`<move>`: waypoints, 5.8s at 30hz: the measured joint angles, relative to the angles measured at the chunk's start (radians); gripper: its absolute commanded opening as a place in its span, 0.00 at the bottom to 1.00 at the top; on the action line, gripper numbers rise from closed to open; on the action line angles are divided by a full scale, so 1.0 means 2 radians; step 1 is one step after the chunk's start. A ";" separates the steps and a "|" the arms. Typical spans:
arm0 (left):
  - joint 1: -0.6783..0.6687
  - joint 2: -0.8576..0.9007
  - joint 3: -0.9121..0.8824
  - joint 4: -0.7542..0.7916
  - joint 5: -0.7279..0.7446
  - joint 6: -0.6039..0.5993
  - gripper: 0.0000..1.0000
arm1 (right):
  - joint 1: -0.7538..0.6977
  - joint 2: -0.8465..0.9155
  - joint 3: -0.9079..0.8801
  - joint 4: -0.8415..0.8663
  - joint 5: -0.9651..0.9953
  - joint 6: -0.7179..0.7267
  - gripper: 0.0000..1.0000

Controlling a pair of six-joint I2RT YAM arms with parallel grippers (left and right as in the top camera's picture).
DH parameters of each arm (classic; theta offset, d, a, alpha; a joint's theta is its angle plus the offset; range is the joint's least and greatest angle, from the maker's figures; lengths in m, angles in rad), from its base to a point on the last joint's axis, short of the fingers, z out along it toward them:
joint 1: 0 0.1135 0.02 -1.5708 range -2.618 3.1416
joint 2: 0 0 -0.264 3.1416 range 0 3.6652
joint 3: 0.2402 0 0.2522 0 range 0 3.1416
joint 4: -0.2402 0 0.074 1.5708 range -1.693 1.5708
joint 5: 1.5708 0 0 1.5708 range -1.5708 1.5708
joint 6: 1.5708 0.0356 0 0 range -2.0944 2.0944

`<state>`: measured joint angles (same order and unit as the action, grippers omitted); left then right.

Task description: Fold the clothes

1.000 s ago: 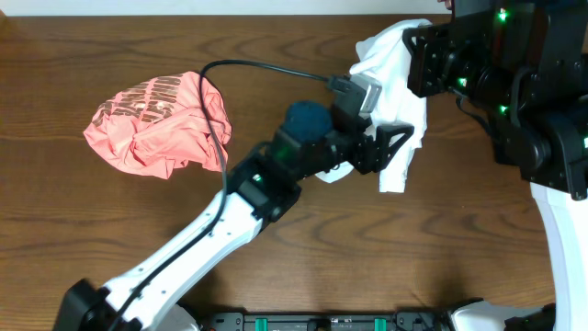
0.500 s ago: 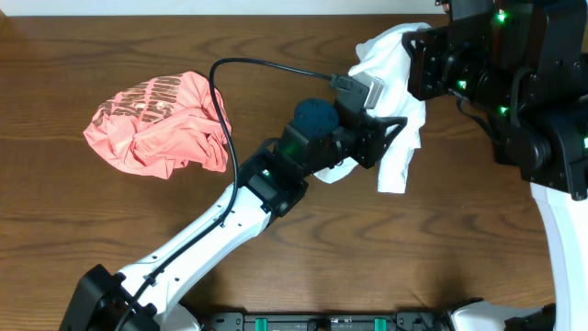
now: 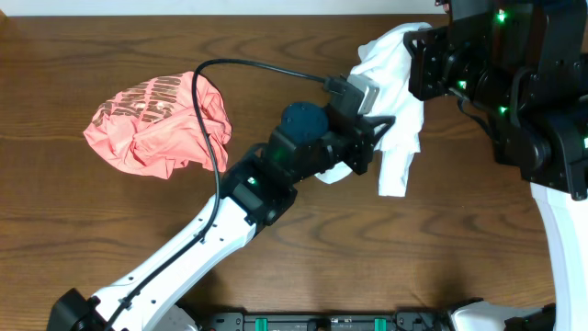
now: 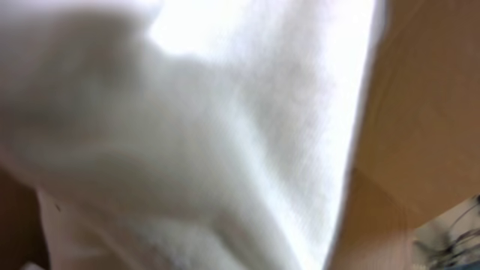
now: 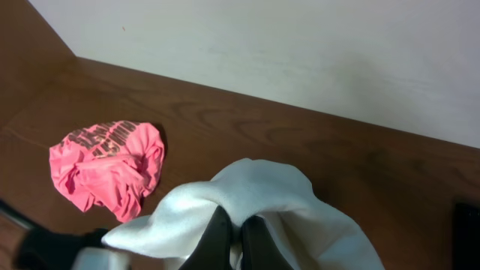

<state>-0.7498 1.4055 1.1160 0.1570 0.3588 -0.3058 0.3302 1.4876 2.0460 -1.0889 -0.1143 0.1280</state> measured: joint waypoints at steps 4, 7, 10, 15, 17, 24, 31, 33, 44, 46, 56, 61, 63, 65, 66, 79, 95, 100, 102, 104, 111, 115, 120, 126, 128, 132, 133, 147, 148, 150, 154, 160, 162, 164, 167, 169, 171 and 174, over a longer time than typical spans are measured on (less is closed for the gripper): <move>0.000 -0.001 0.000 -0.004 0.000 0.004 0.06 | 0.000 0.000 0.000 -0.003 0.000 0.000 0.01; 0.000 -0.001 0.000 -0.005 -0.001 0.005 0.06 | 0.000 0.000 0.000 -0.005 0.000 -0.001 0.04; 0.001 -0.003 0.000 -0.019 -0.015 0.008 0.06 | 0.000 0.000 0.000 -0.008 0.001 -0.003 0.10; 0.015 -0.039 -0.001 -0.082 -0.069 0.031 0.06 | 0.000 0.000 0.000 -0.019 0.010 -0.011 0.36; 0.023 -0.067 -0.001 -0.110 -0.099 0.046 0.06 | 0.000 0.000 0.000 -0.033 0.018 -0.012 0.57; 0.035 -0.160 -0.002 -0.154 -0.172 0.082 0.06 | 0.000 0.004 0.001 -0.092 0.029 -0.022 0.92; 0.035 -0.165 -0.002 -0.157 -0.190 0.092 0.06 | 0.000 0.039 -0.010 -0.115 -0.021 -0.030 0.96; 0.035 -0.159 -0.002 -0.157 -0.193 0.092 0.06 | 0.000 0.045 -0.028 -0.101 -0.043 -0.033 0.96; 0.035 -0.148 -0.002 -0.155 -0.258 0.072 0.06 | 0.000 0.046 -0.166 0.085 -0.152 -0.027 0.86; 0.037 -0.147 -0.002 -0.155 -0.274 0.062 0.06 | 0.000 0.046 -0.188 0.120 -0.164 -0.016 0.84; 0.067 -0.116 -0.002 -0.153 -0.318 0.014 0.06 | -0.016 0.041 -0.220 0.184 -0.220 0.024 0.83; 0.080 -0.090 -0.002 -0.129 -0.324 -0.010 0.06 | -0.024 0.038 -0.224 0.171 -0.251 0.017 0.80; 0.080 -0.084 -0.002 -0.117 -0.325 -0.016 0.06 | -0.022 0.038 -0.230 0.172 -0.258 0.009 0.79; 0.080 -0.082 -0.002 -0.108 -0.325 -0.019 0.06 | -0.019 0.038 -0.239 0.172 -0.262 -0.001 0.78; 0.080 -0.082 -0.002 -0.104 -0.325 -0.020 0.06 | -0.014 0.038 -0.243 0.172 -0.263 -0.008 0.78; 0.080 -0.082 -0.002 -0.096 -0.325 -0.044 0.06 | 0.073 0.038 -0.262 0.216 -0.222 -0.062 0.77; 0.080 -0.082 -0.002 -0.095 -0.327 -0.045 0.06 | 0.099 0.038 -0.277 0.267 -0.161 -0.068 0.43; 0.080 -0.082 -0.002 -0.095 -0.327 -0.046 0.06 | 0.099 0.038 -0.283 0.286 -0.154 -0.068 0.14; 0.080 -0.082 -0.002 -0.096 -0.327 -0.046 0.06 | 0.099 0.038 -0.283 0.288 -0.147 -0.066 0.01; 0.080 -0.082 -0.002 -0.099 -0.327 -0.046 0.06 | 0.099 0.038 -0.283 0.291 -0.138 -0.062 0.01; 0.080 -0.082 -0.002 -0.116 -0.327 -0.045 0.06 | 0.064 0.033 -0.284 0.306 -0.120 -0.060 0.01; 0.079 -0.087 -0.002 -0.118 -0.323 -0.041 0.06 | 0.016 0.013 -0.285 0.297 -0.116 -0.067 0.01; 0.080 -0.101 -0.002 -0.120 -0.325 -0.028 0.06 | -0.042 -0.037 -0.285 0.273 -0.109 -0.091 0.01; 0.080 -0.120 -0.002 -0.128 -0.325 -0.012 0.06 | -0.078 -0.088 -0.285 0.260 -0.109 -0.114 0.01; 0.080 -0.128 -0.002 -0.128 -0.325 -0.002 0.06 | -0.087 -0.099 -0.285 0.259 -0.108 -0.122 0.01; 0.080 -0.154 -0.002 -0.130 -0.339 0.025 0.06 | -0.109 -0.122 -0.285 0.258 -0.093 -0.143 0.01; 0.080 -0.165 -0.002 -0.131 -0.345 0.033 0.06 | -0.116 -0.130 -0.285 0.258 -0.085 -0.149 0.01; 0.080 -0.310 -0.002 -0.155 -0.376 0.138 0.06 | -0.251 -0.280 -0.285 0.251 -0.011 -0.175 0.01; 0.080 -0.316 -0.002 -0.158 -0.376 0.140 0.06 | -0.257 -0.291 -0.285 0.246 -0.011 -0.173 0.01; 0.080 -0.330 -0.002 -0.167 -0.376 0.142 0.06 | -0.262 -0.311 -0.285 0.232 -0.011 -0.171 0.01; 0.077 -0.361 -0.002 -0.200 -0.369 0.139 0.06 | -0.263 -0.345 -0.285 0.192 -0.011 -0.161 0.01; 0.061 -0.396 -0.002 -0.251 -0.329 0.117 0.06 | -0.263 -0.367 -0.285 0.150 -0.008 -0.145 0.01; 0.058 -0.397 -0.002 -0.266 -0.317 0.112 0.06 | -0.263 -0.365 -0.285 0.137 -0.002 -0.142 0.01; 0.056 -0.394 -0.002 -0.281 -0.308 0.109 0.06 | -0.263 -0.358 -0.285 0.132 0.003 -0.140 0.01; 0.056 -0.377 -0.002 -0.292 -0.306 0.104 0.06 | -0.263 -0.336 -0.285 0.132 0.009 -0.137 0.01; 0.056 -0.355 -0.002 -0.292 -0.315 0.103 0.06 | -0.263 -0.311 -0.285 0.138 0.010 -0.137 0.01; 0.056 -0.325 -0.002 -0.290 -0.334 0.106 0.06 | -0.263 -0.277 -0.285 0.154 0.011 -0.139 0.01; 0.056 -0.268 -0.002 -0.264 -0.381 0.118 0.06 | -0.263 -0.224 -0.286 0.201 0.011 -0.150 0.01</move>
<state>-0.6388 0.8692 1.1122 -0.3706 -0.4030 -0.0692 -0.1967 1.0386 1.4731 -0.6868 -0.0921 -0.1711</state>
